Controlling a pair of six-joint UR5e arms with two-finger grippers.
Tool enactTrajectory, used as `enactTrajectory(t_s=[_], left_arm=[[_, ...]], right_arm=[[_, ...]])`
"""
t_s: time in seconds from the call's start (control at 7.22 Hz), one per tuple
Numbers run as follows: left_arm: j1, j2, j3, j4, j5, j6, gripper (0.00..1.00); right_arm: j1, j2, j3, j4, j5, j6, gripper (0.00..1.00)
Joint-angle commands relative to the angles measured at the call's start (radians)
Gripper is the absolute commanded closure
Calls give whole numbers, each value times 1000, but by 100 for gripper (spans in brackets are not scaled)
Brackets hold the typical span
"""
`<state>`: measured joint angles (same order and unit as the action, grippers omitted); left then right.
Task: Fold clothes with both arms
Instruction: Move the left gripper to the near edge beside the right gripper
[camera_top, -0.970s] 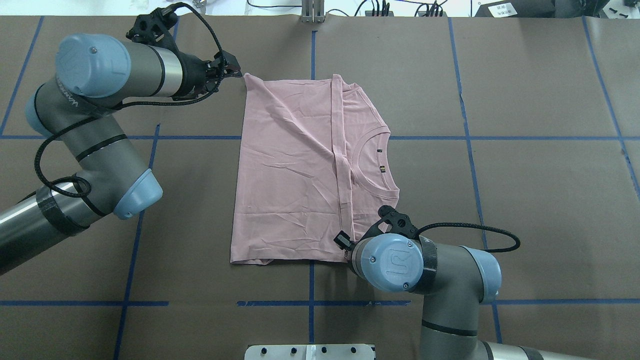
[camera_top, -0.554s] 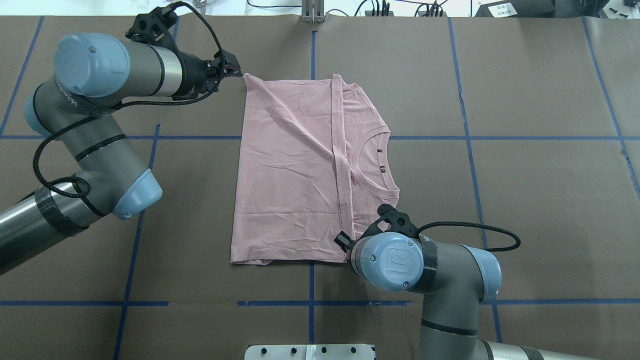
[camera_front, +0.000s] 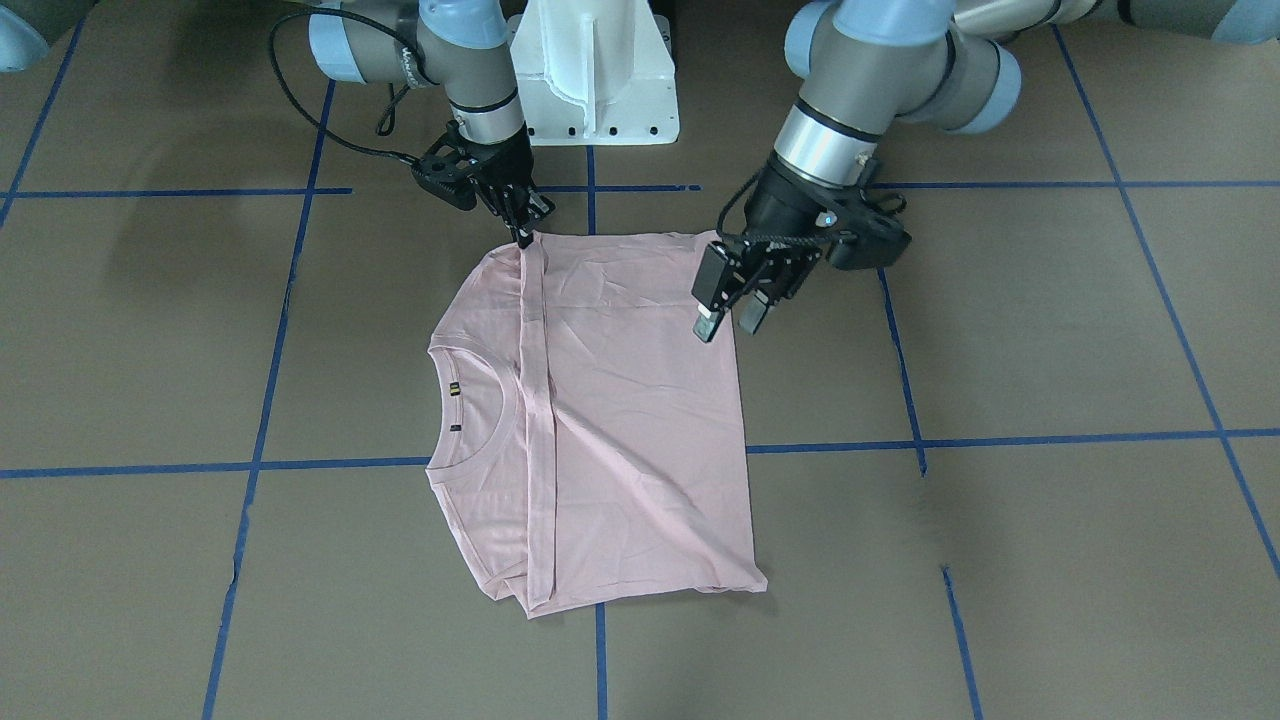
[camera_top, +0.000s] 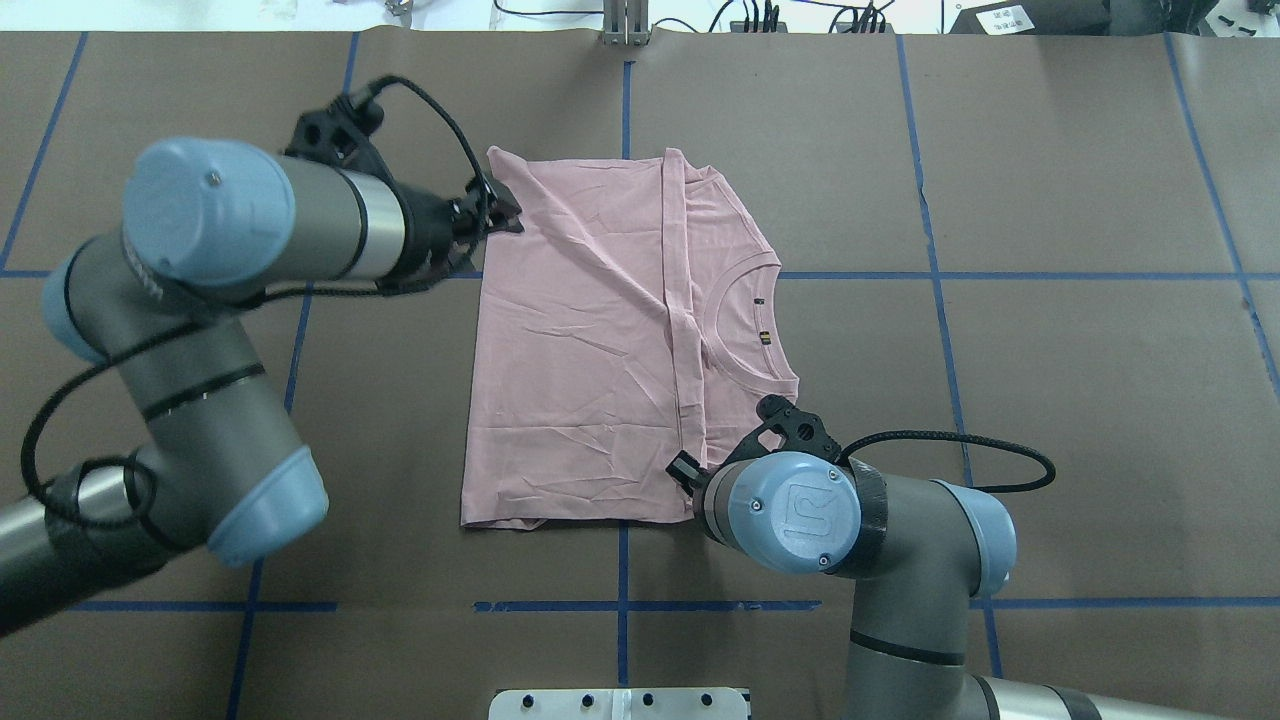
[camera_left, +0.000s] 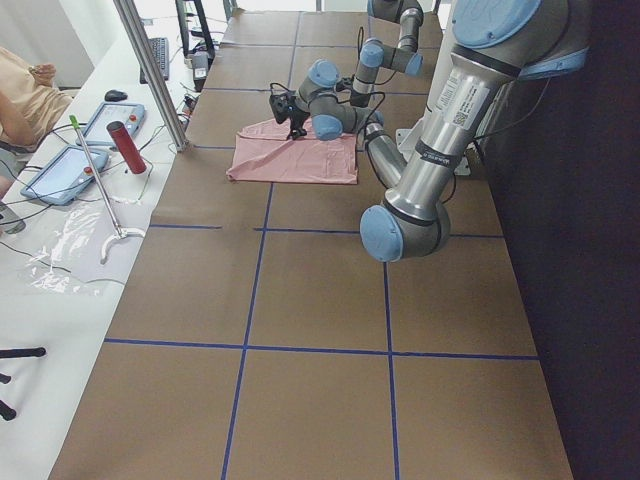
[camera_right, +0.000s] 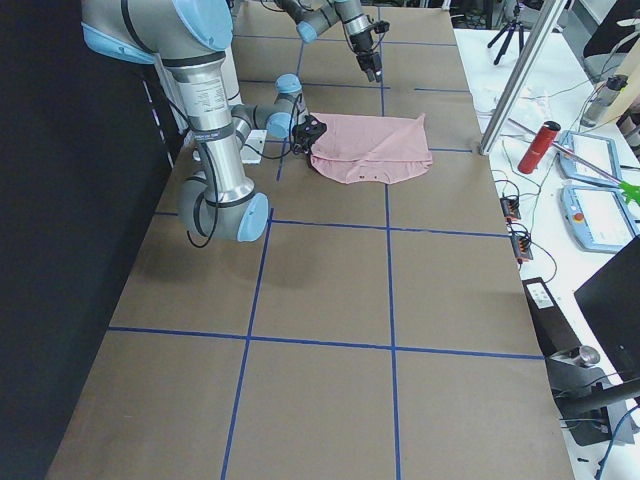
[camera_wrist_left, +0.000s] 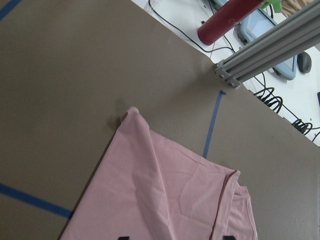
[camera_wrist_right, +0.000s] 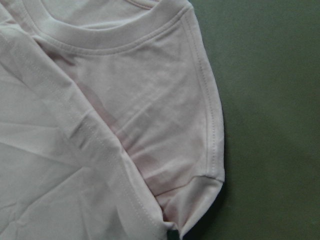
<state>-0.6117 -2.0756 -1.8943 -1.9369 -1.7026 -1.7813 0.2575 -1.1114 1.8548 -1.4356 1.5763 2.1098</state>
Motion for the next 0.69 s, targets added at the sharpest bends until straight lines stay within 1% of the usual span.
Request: enactTrajectory(t_s=[0.0,0.14,0.28,0.55], left_arm=[[201,108,-143,127,104,-122,30],[240,161,-122,122,107,-188,30],[269,201,-111,118,107,-197,30],[312,194,-56,118,106,-198,31]], right_arm=[[2,-5,14,0,1,-1,100],[2,-5,14,0,-1,-1,100],[2,-5,12,3,-2,-2,100],[8,-5,12,6,-2,-11,100]])
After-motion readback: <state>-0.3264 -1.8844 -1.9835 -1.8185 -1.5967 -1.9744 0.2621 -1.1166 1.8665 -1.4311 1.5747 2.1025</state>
